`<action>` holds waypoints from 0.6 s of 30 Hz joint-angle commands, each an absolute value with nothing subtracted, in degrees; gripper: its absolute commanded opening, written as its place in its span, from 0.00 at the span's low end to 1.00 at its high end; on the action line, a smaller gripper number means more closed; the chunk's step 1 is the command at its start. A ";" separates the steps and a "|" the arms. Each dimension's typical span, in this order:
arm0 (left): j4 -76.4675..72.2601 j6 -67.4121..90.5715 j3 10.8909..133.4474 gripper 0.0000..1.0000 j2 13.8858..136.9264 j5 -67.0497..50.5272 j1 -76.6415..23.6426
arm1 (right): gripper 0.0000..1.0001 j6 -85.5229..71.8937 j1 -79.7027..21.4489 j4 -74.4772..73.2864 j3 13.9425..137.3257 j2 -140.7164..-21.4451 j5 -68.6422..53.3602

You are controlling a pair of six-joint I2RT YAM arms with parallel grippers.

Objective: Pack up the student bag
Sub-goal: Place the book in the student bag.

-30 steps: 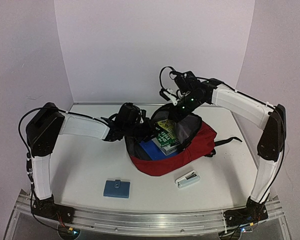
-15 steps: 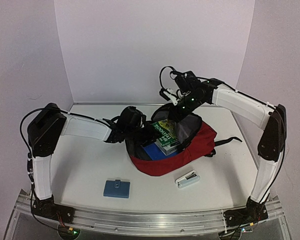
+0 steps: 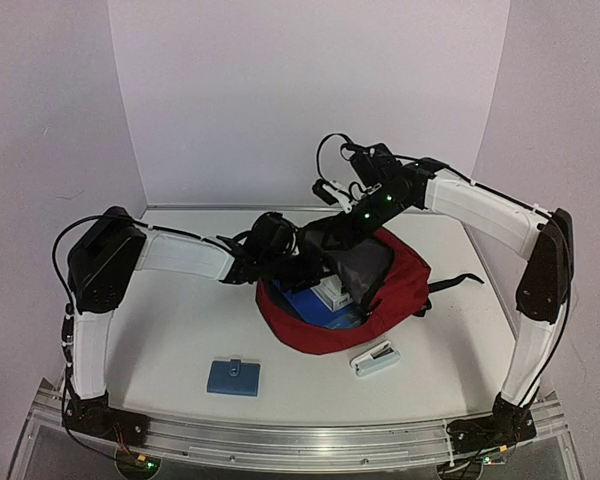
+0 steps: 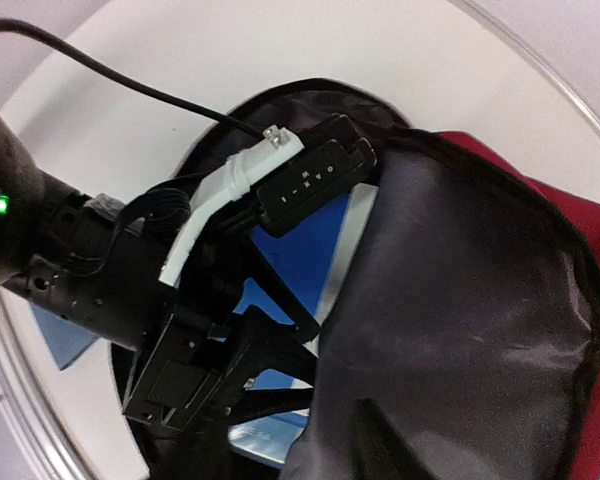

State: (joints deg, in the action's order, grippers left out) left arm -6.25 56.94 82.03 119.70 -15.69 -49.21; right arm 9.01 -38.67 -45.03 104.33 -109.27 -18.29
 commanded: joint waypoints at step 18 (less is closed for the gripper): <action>12.38 51.59 61.76 0.73 88.10 -0.58 -43.27 | 0.78 5.01 -24.71 -46.49 98.57 -105.71 -17.23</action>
